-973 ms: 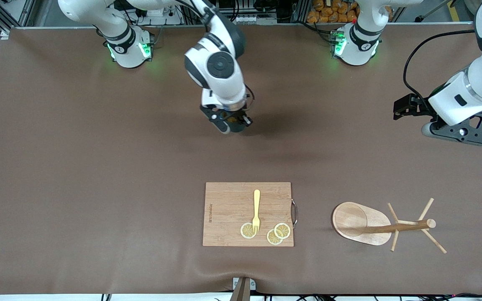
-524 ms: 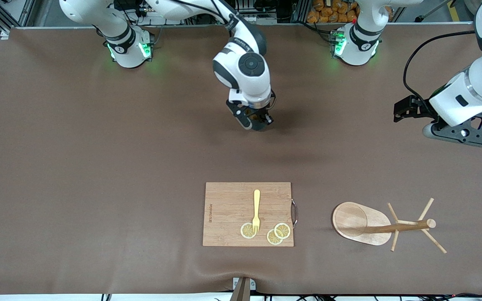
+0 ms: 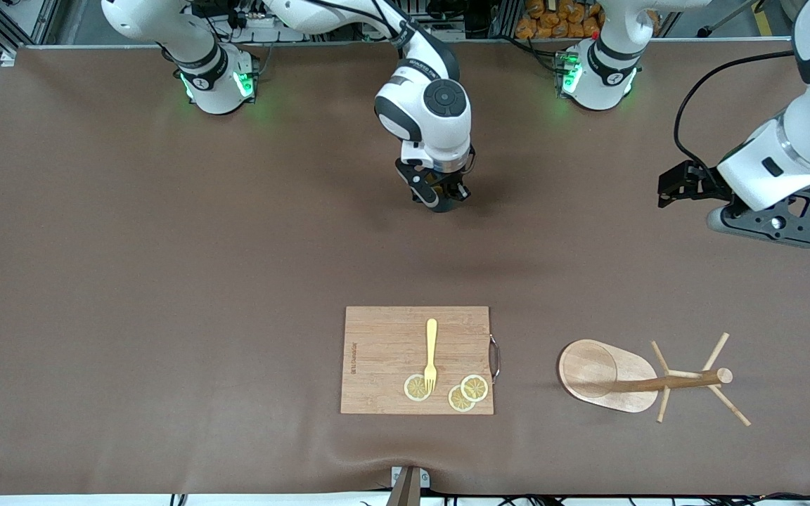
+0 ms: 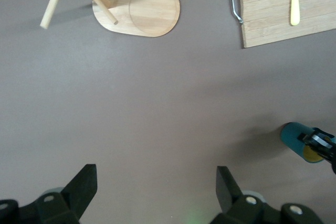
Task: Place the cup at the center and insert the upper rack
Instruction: 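Carry the teal mug with the right gripper toward the table center, then set the mug down and open the right gripper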
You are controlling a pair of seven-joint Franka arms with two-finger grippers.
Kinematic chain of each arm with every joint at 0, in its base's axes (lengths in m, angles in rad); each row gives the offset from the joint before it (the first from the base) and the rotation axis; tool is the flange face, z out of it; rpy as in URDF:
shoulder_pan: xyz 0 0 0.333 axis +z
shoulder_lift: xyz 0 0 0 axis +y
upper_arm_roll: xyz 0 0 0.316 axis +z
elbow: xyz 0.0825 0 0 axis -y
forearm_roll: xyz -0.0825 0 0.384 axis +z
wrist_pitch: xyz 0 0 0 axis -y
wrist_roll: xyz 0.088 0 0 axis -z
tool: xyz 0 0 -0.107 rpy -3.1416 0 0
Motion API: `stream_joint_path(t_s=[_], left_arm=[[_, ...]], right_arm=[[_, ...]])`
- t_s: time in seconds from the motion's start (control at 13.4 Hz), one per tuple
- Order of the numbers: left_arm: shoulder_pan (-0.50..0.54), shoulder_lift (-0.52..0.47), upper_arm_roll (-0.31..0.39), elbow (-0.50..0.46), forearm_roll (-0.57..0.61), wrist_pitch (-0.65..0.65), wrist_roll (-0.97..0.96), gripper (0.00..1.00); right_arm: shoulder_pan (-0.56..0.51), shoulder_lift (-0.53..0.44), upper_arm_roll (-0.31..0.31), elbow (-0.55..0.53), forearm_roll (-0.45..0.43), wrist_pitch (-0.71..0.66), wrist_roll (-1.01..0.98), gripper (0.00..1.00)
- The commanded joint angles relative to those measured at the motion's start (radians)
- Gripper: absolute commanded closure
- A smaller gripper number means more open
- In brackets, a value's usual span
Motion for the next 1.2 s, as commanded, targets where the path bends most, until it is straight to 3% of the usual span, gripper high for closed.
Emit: stream_joint_path(t_s=[0.0, 0.07, 0.15, 0.22, 0.75, 1.12], left_arm=[[0.006, -0.016, -0.014, -0.005, -0.013, 0.014, -0.028, 0.00], [0.007, -0.018, -0.014, -0.006, -0.013, 0.014, -0.028, 0.00], [0.009, -0.022, -0.014, -0.012, -0.013, 0.016, -0.028, 0.00], [0.012, -0.039, -0.014, -0.041, -0.013, 0.031, -0.029, 0.00], [0.006, -0.154, -0.019, -0.234, -0.016, 0.178, -0.054, 0.00], [0.007, -0.153, -0.095, -0.253, -0.013, 0.226, -0.175, 0.00]], right_arm=[[0.013, 0.024, -0.012, 0.039, -0.022, -0.008, 0.028, 1.00], [0.008, 0.024, -0.012, 0.039, -0.019, -0.008, 0.027, 1.00], [-0.001, 0.022, -0.010, 0.041, -0.016, -0.017, 0.022, 0.41], [-0.010, 0.019, -0.012, 0.045, -0.011, -0.022, 0.022, 0.00], [-0.056, -0.027, -0.009, 0.143, -0.008, -0.239, 0.001, 0.00], [-0.120, -0.146, -0.010, 0.142, 0.033, -0.419, -0.131, 0.00]])
